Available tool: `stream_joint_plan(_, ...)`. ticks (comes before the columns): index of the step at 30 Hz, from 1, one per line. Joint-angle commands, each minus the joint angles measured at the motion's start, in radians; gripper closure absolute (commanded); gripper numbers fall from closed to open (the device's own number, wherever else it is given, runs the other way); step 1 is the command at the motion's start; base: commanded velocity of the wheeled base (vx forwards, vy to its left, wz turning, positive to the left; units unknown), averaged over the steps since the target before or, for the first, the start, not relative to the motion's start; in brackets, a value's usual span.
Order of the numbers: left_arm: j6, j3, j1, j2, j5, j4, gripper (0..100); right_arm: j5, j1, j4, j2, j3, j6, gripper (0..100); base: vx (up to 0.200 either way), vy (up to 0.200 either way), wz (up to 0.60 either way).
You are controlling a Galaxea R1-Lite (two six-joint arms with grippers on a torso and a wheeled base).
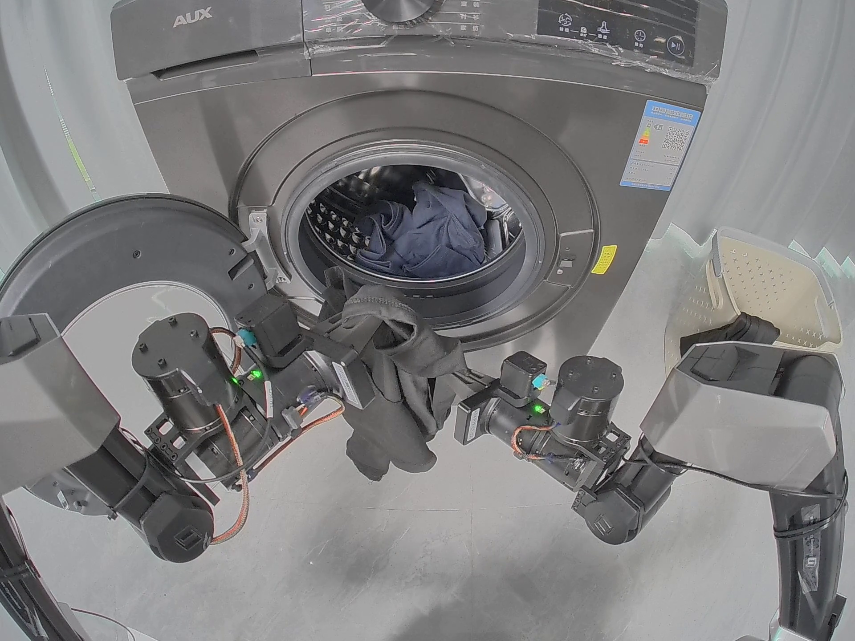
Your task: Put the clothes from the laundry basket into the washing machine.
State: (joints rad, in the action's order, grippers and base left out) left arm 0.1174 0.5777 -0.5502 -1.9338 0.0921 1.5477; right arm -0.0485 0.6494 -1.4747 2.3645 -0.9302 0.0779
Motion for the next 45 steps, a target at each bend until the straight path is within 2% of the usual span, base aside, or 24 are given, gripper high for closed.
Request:
stream_joint_plan(1, 0.002, -0.004, 0.003, -0.011, 0.0, 0.0, 100, -0.001, 0.001, -0.019, -0.013, 0.01, 0.002, 100, 0.0, 0.0, 0.0)
stream_joint_plan(10, 0.007, -0.019, 0.016, -0.024, 0.0, -0.001, 100, -0.016, -0.005, -0.045, -0.22, 0.197, 0.005, 100, 0.0, 0.0, 0.0)
stream_joint_plan(16, 0.011, -0.033, 0.026, -0.053, 0.006, -0.003, 100, -0.028, 0.003, -0.044, -0.326, 0.24, 0.006, 100, 0.0, 0.0, 0.0)
stream_joint_plan(17, 0.011, -0.035, 0.033, -0.066, 0.006, -0.001, 0, -0.028, 0.003, -0.045, -0.34, 0.241, 0.006, 100, 0.0, 0.0, 0.0)
stream_joint_plan(24, 0.053, -0.036, 0.052, -0.148, 0.008, -0.001, 0, -0.033, 0.007, -0.044, -0.393, 0.215, 0.008, 100, 0.0, 0.0, 0.0)
stream_joint_plan(32, 0.045, -0.025, 0.053, -0.289, 0.015, 0.005, 0, -0.034, 0.019, -0.045, -0.413, 0.202, 0.013, 100, 0.0, 0.0, 0.0)
stream_joint_plan(35, 0.042, -0.022, 0.055, -0.332, 0.034, 0.005, 0, -0.033, 0.021, -0.045, -0.415, 0.182, 0.019, 100, 0.0, 0.0, 0.0)
stream_joint_plan(45, 0.042, 0.001, 0.056, -0.392, 0.043, 0.005, 0, -0.028, 0.027, -0.042, -0.413, 0.151, 0.022, 100, 0.0, 0.0, 0.0)
